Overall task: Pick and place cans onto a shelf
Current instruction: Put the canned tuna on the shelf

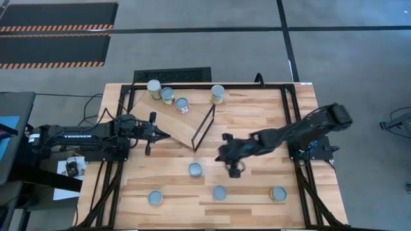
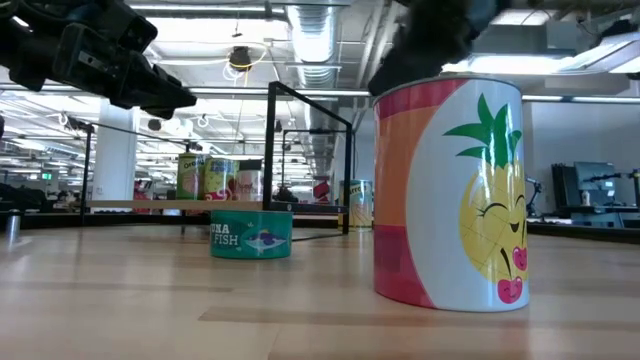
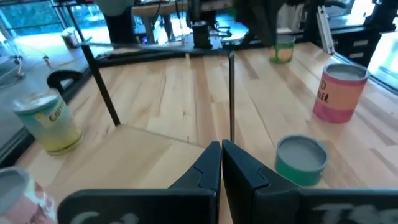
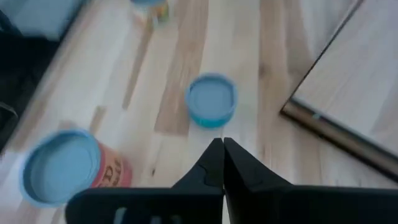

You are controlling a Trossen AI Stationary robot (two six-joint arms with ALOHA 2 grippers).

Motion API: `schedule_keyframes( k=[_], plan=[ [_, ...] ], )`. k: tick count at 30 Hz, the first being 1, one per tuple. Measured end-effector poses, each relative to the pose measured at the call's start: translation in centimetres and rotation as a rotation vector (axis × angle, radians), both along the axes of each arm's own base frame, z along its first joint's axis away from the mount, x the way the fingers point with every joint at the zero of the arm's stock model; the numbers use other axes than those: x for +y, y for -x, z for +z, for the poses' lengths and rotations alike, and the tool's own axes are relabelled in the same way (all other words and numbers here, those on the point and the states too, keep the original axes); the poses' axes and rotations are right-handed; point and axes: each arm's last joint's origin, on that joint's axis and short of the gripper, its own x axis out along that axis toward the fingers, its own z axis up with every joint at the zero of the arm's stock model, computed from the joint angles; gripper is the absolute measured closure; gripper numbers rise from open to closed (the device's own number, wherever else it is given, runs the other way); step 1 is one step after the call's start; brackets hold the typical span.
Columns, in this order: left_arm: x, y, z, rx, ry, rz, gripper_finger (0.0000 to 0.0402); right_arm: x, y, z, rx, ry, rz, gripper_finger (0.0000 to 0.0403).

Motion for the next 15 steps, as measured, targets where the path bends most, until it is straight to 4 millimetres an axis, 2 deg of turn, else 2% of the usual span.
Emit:
schedule_keyframes(
  k=[7,11,15],
  plan=[
    [-0.6,-0.9,-1.1,0.086,0.031,-0.002,0.0401,-5.2,5.0,-2.3,-0.365,0.034,-0.119,0.0393],
    [-1.8,-1.3,-1.8,0.136,0.009,-0.023,0.0401,-7.2,7.0,-3.7,-0.414,0.083,-0.170,0.0398],
    [-3.6,-2.0,-2.0,0.185,-0.009,-0.029,0.0401,-8.6,8.1,-4.4,-0.434,0.112,-0.223,0.0396]
  ],
)
